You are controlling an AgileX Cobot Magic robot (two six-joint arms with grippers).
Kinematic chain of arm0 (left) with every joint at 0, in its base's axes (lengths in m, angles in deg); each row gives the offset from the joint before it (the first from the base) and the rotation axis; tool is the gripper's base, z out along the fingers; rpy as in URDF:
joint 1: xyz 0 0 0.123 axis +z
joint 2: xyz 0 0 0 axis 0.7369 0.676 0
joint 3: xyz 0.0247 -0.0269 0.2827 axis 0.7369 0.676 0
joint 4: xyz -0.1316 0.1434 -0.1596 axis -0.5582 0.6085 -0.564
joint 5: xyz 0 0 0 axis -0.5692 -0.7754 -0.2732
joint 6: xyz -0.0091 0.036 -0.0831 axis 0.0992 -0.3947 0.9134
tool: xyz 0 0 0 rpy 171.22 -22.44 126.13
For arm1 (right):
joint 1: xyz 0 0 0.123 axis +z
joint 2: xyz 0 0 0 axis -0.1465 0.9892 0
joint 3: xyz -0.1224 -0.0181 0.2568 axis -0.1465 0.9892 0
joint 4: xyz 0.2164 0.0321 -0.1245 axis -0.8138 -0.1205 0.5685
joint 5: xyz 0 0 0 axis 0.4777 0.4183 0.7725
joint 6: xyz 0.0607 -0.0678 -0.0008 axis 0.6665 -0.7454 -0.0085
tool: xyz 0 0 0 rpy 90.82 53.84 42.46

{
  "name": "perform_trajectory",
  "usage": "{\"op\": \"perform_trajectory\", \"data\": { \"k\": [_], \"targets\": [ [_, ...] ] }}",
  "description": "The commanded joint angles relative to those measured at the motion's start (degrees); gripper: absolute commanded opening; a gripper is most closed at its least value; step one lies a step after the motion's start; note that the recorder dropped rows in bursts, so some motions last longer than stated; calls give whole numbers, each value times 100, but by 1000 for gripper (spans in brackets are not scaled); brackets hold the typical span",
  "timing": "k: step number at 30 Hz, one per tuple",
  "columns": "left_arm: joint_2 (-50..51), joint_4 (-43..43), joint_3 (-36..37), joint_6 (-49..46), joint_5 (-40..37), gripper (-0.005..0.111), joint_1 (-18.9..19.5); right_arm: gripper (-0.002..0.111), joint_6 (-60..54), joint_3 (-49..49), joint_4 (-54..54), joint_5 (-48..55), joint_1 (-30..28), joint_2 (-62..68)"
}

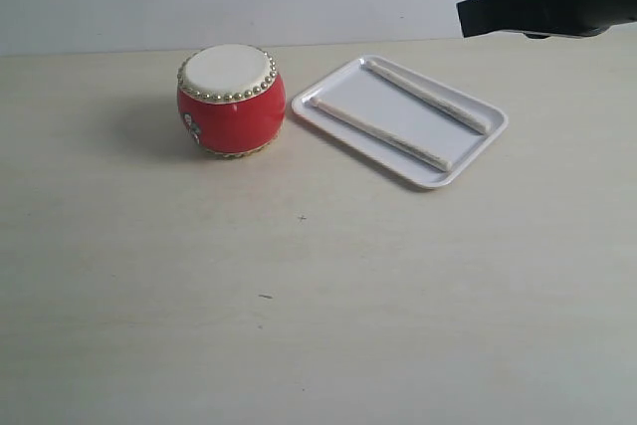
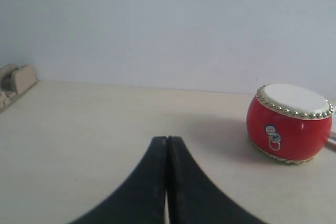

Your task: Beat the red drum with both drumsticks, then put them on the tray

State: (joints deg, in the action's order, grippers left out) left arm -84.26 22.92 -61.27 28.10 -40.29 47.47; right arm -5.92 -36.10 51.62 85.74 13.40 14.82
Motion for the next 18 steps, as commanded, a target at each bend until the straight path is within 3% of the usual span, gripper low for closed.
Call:
{"op": "perform_trajectory", "data": {
  "k": [1,18],
  "targets": [
    [-254,30,18,25,-327,0,6,0,14,29,-18,-81,-50,-32],
    [-531,18,18,25,-1123,0,6,0,14,29,-18,-81,-50,-32]
  ]
}}
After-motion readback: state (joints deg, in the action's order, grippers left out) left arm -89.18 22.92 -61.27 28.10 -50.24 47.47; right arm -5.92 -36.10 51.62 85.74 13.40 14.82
